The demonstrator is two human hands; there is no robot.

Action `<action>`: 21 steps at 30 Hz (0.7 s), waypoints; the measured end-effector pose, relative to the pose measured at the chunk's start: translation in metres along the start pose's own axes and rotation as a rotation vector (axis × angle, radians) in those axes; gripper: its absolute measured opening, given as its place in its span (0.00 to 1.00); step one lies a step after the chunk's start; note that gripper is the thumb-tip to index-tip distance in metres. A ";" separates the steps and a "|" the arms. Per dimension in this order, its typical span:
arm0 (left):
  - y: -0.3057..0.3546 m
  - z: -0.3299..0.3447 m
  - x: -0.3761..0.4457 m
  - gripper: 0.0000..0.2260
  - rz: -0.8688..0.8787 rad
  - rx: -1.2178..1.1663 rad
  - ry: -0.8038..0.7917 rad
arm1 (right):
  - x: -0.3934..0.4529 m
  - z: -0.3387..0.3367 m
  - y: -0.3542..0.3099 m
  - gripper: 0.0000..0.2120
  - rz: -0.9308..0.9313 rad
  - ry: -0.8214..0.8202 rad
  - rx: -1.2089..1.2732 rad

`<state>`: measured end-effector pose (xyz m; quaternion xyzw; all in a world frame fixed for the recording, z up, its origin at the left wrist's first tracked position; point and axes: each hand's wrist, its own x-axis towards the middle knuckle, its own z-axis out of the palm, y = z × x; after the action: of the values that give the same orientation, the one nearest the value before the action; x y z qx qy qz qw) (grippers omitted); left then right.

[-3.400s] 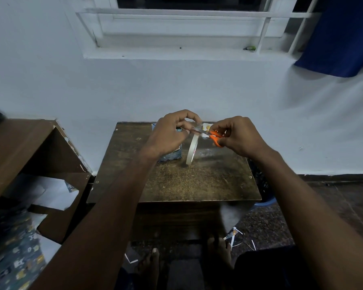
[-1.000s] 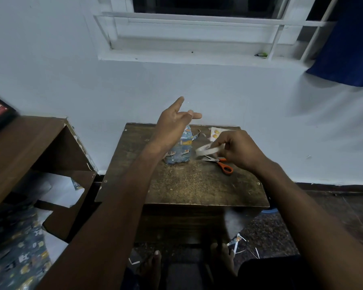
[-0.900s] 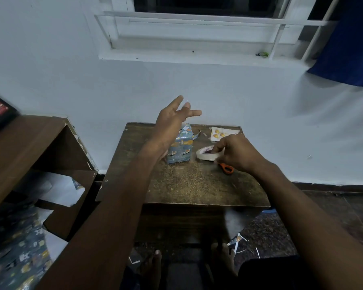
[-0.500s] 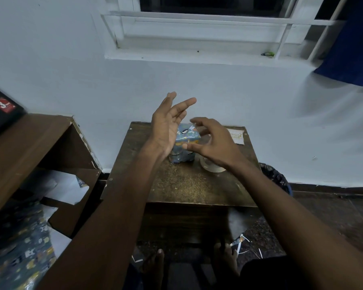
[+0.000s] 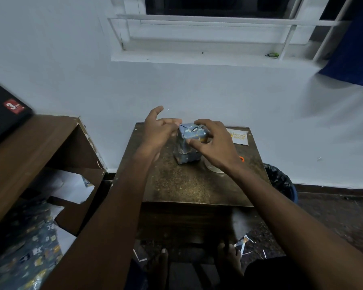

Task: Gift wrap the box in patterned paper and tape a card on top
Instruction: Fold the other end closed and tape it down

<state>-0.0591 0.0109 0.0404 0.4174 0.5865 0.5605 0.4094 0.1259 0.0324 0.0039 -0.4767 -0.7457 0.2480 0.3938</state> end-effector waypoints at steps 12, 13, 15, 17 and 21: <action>0.010 -0.019 -0.006 0.15 0.021 0.079 -0.359 | 0.003 -0.019 0.010 0.25 -0.075 -0.025 0.094; 0.009 -0.018 -0.006 0.14 0.028 0.100 -0.369 | 0.002 -0.020 0.011 0.25 -0.076 -0.024 0.109; 0.008 -0.016 -0.005 0.13 0.042 0.126 -0.370 | 0.002 -0.021 0.012 0.25 -0.078 -0.022 0.114; 0.006 -0.014 -0.004 0.12 0.058 0.151 -0.357 | 0.002 -0.021 0.012 0.25 -0.080 -0.020 0.100; 0.001 -0.013 -0.001 0.13 0.095 0.210 -0.369 | 0.001 -0.020 0.010 0.23 -0.084 0.000 0.093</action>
<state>-0.0706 0.0055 0.0417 0.5806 0.5365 0.4291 0.4370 0.1472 0.0375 0.0088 -0.4261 -0.7528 0.2658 0.4256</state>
